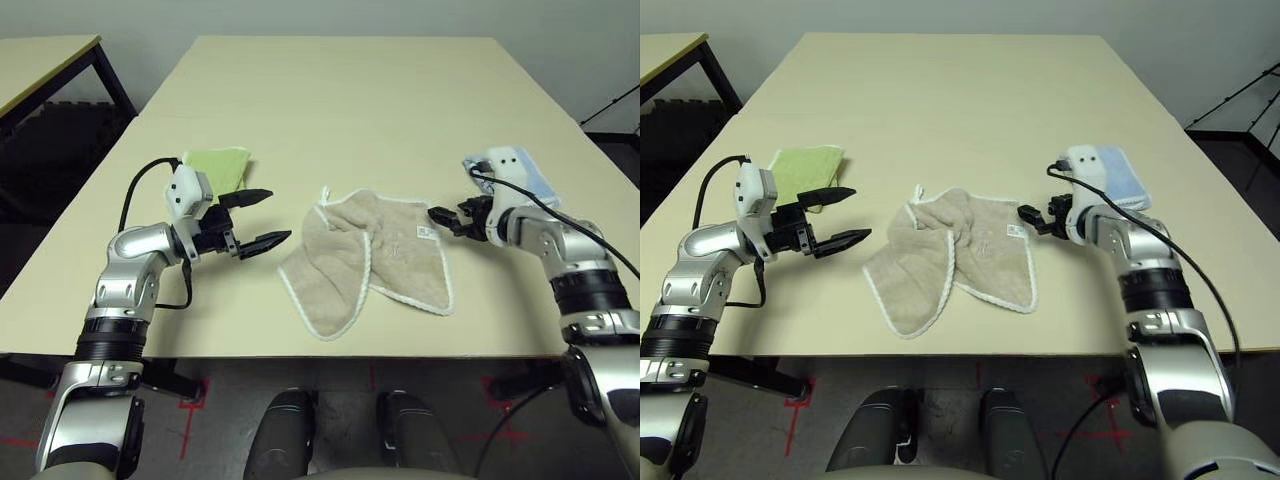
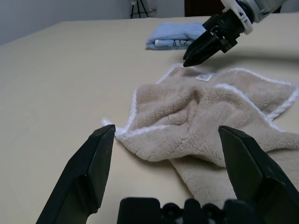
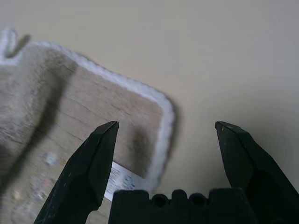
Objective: Fold the towel and set it aside.
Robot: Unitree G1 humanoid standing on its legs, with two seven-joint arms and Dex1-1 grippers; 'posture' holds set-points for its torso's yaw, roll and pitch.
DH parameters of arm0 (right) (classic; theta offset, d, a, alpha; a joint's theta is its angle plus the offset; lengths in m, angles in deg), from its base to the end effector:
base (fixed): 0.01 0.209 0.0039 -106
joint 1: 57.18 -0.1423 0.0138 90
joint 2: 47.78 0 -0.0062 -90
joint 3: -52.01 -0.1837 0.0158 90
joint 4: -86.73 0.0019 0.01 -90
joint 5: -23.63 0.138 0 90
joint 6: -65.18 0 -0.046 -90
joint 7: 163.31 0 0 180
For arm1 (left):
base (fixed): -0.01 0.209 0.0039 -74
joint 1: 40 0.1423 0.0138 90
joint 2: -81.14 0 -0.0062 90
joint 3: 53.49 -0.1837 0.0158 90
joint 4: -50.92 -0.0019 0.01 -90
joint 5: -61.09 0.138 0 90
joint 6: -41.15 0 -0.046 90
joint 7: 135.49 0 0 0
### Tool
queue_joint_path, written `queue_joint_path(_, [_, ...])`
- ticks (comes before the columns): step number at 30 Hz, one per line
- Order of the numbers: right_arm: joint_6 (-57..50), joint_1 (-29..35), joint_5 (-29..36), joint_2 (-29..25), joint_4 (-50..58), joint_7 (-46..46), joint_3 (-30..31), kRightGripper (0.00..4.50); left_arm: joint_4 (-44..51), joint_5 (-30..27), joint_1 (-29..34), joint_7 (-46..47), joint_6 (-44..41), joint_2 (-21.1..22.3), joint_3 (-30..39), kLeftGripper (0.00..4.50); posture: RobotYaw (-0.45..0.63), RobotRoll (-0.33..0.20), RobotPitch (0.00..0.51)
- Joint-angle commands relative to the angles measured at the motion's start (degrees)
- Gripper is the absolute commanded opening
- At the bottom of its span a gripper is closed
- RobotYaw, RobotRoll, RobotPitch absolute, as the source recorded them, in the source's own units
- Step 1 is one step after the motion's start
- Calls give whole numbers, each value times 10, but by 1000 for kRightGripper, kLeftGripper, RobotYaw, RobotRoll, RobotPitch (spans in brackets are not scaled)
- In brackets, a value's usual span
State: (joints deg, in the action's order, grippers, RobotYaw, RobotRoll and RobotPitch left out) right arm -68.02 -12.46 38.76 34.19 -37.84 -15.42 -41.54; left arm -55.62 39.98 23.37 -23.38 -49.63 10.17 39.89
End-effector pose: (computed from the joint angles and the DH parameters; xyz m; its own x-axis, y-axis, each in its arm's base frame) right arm 0.3285 -0.2233 0.1352 0.7728 0.4313 -0.4657 -0.3794 0.9020 0.2058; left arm 0.2804 0.2671 0.1501 0.4852 -0.8702 -0.0852 0.8506 0.4472 0.2766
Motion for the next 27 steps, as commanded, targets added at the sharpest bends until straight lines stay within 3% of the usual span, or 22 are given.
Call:
queue_joint_path(1, [1,-29,4,3,-52,-8,-15,4482,3,8,3,-1,-1,6,-4,4500,129,0,86])
queue_joint_path(9, [-19,-90,-6,2,-160,-14,-19,4482,10,11,13,0,1,10,-2,4500,147,0,91])
queue_joint_path(19, [-16,-113,-32,5,-211,-29,-6,4482,9,15,20,2,5,10,-2,4500,151,0,97])
queue_joint_path(22, [-9,-118,-41,8,-221,-37,-3,3568,7,16,19,3,6,10,-2,4500,152,0,99])
queue_joint_path(27, [-14,-117,-47,12,-214,-61,4,1526,7,18,22,5,7,8,-2,4500,157,0,103])
